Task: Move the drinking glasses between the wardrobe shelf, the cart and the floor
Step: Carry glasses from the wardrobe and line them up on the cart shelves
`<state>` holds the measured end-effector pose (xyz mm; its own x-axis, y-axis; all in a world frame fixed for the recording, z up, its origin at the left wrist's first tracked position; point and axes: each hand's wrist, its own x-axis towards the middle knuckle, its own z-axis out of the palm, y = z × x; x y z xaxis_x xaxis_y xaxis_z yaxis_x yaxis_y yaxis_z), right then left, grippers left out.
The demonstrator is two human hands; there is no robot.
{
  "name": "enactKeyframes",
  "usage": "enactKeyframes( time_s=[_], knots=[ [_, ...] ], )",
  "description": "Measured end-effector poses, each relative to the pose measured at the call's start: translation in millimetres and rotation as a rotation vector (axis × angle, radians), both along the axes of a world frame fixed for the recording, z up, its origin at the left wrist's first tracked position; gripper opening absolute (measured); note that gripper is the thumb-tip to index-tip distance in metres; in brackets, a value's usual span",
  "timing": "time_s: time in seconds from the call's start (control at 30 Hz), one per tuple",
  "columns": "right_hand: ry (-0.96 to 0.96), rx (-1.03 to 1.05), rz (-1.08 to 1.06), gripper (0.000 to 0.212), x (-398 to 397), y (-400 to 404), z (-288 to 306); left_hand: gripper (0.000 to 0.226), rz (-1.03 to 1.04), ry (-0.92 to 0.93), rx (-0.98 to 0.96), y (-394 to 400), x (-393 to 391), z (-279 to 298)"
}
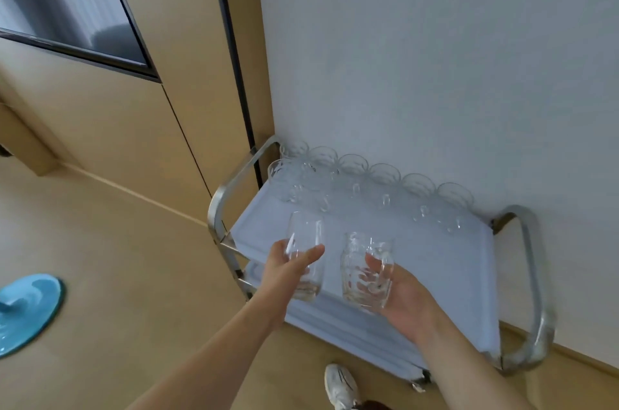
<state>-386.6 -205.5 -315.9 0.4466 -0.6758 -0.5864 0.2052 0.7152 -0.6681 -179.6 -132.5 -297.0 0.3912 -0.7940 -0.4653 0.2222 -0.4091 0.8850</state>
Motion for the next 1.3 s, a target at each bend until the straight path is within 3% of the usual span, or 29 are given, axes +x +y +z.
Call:
enactKeyframes(
  time_s=[0.07, 0.2, 0.33, 0.43, 0.5, 0.7, 0.9, 1.0, 1.3],
  knots=[
    [0.036, 0.018, -0.037, 0.016, 5, -16, -6, 0.078, -0.009, -0.014, -0.006, -16, 6, -6],
    [0.148, -0.077, -0.03, 0.037, 20, -53, -16, 0.083, 0.012, -0.034, 0.008, -50, 24, -14],
    [0.276, -0.22, 0.051, 0.043, 36, -91, -27, 0.087, -0.005, -0.061, 0.063, -85, 41, -28],
    [0.42, -0.228, 0.007, 0.086, 44, -120, -47, 0.088, -0.017, -0.117, 0.11, -110, 49, -41],
    [0.515, -0.243, 0.004, 0.102, 50, -134, -63, 0.087, -0.016, -0.149, 0.147, -124, 51, -54],
    [0.674, -0.41, 0.048, 0.102, 57, -164, -95, 0.08, -0.046, -0.275, 0.22, -148, 50, -85],
    [0.647, -0.536, 0.034, 0.091, 67, -181, -107, 0.076, -0.079, -0.482, 0.233, -164, 51, -102],
    [0.635, -0.535, 0.027, 0.098, 70, -185, -116, 0.079, -0.076, -0.59, 0.205, -165, 50, -107],
    [0.666, -0.624, -0.009, 0.1, 69, -193, -134, 0.079, -0.089, -0.639, 0.2, -171, 58, -113]
  ],
)
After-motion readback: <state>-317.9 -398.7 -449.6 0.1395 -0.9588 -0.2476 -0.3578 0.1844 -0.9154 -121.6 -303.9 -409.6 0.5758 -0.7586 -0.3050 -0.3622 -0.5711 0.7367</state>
